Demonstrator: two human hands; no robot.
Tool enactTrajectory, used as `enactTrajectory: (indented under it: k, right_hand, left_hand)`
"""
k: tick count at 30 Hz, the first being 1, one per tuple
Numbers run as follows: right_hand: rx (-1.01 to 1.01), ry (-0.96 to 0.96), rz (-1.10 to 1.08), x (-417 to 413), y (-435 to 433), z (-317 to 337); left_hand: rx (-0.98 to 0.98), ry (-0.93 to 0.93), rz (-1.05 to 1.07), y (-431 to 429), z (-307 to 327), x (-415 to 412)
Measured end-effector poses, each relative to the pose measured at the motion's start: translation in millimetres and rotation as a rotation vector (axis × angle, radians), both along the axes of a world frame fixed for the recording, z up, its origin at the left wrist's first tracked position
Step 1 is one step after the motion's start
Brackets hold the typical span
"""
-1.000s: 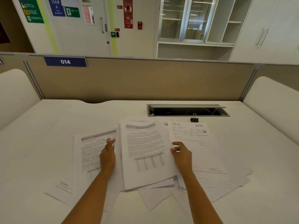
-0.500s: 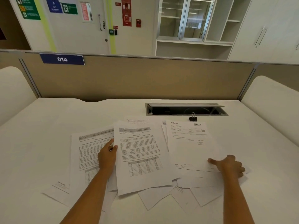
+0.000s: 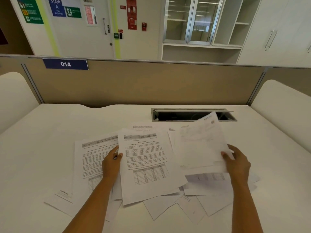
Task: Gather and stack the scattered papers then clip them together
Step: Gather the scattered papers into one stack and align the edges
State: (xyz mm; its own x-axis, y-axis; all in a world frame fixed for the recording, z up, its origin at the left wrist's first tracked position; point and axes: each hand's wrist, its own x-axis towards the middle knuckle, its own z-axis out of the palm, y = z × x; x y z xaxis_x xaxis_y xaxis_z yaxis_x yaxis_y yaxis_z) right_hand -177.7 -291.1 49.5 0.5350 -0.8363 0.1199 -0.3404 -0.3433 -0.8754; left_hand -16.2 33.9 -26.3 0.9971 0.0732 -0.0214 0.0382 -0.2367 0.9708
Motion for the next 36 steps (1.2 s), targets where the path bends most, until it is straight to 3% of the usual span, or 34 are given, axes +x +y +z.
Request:
enactTrajectory:
  k: [3,6,14,18,21,24,27,31,36]
  right_hand:
    - [-0.013,-0.144,0.072,-3.3,12.6,37.3]
    - [0.038,-0.133,0.175,-0.2,31.7,55.2]
    - [0.057,0.058,0.476,37.6,89.8,10.1]
    - [-0.009,0.266,0.546,48.5,110.5,-22.6]
    - [0.042,0.315,0.569,49.0,120.5,-42.9]
    - [0.046,0.288,0.505,47.3,107.1,-44.7]
    - [-0.077,0.273,0.275,41.3,64.8,-37.9]
    - [-0.098,0.532,-0.111,15.1,-6.1,-31.5]
    - [0.037,0.660,-0.109,-0.5,-37.9,-41.3]
  left_hand:
    - [0.021,-0.007,0.008,-0.7,0.1,-0.6]
    - [0.037,-0.015,0.022,-0.4,-0.3,0.9]
    - [0.001,-0.013,0.018,-1.6,3.8,-1.8]
    - [0.007,-0.021,0.028,-2.5,1.0,-1.9]
    - [0.022,-0.024,0.036,-2.4,-0.5,-1.2]
    - [0.057,-0.037,0.001,-1.0,-1.1,-0.5]
    - [0.068,-0.058,-0.005,-0.9,-1.9,0.3]
    - [0.058,-0.057,-0.005,-0.1,-5.2,2.5]
    - [0.060,-0.070,-0.002,-1.0,-7.8,4.1]
